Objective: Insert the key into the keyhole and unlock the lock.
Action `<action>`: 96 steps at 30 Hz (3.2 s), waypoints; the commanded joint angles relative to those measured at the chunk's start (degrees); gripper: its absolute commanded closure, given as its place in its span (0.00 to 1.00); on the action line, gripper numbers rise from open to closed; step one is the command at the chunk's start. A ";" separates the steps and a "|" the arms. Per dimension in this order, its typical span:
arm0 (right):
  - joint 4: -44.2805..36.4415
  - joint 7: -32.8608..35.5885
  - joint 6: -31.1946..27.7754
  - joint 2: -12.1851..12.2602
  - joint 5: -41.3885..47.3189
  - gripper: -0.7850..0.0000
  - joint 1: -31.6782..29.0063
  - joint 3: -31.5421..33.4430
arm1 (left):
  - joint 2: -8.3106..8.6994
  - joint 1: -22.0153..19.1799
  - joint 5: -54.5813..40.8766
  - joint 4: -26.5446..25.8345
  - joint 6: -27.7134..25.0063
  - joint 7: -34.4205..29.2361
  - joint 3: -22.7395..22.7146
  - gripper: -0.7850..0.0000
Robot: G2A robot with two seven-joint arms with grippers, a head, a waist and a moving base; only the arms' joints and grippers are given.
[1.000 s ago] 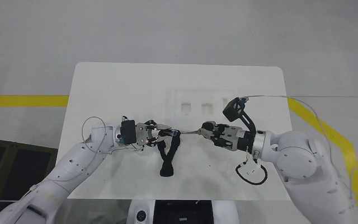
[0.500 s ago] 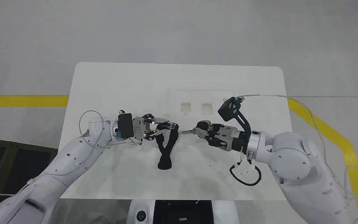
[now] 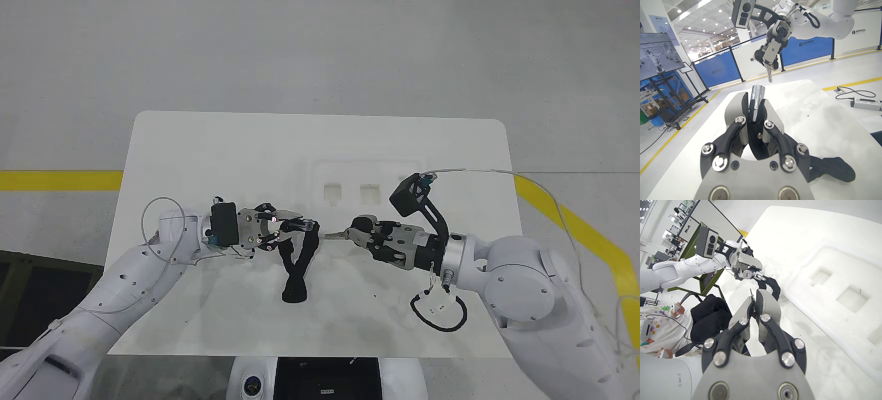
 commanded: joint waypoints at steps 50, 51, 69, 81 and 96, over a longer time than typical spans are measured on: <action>-1.83 -3.94 12.27 -1.50 -2.62 1.00 3.42 -6.59 | 0.00 0.00 0.00 0.00 0.00 0.00 0.00 1.00; -1.77 -3.98 12.33 -1.53 -2.64 1.00 3.54 -6.71 | 0.00 0.00 0.00 0.00 0.00 0.00 0.00 1.00; -1.51 -3.19 13.57 -1.90 -3.30 1.00 4.81 -7.77 | 0.00 0.00 0.00 0.00 0.00 0.00 0.00 1.00; -2.07 -2.09 16.78 -2.11 -5.65 1.00 5.70 -8.38 | 0.00 0.00 0.00 0.00 0.00 0.00 0.00 1.00; -0.75 1.06 18.29 -2.71 -4.54 1.00 9.11 -10.16 | 0.00 0.00 0.00 0.00 0.00 0.00 0.00 1.00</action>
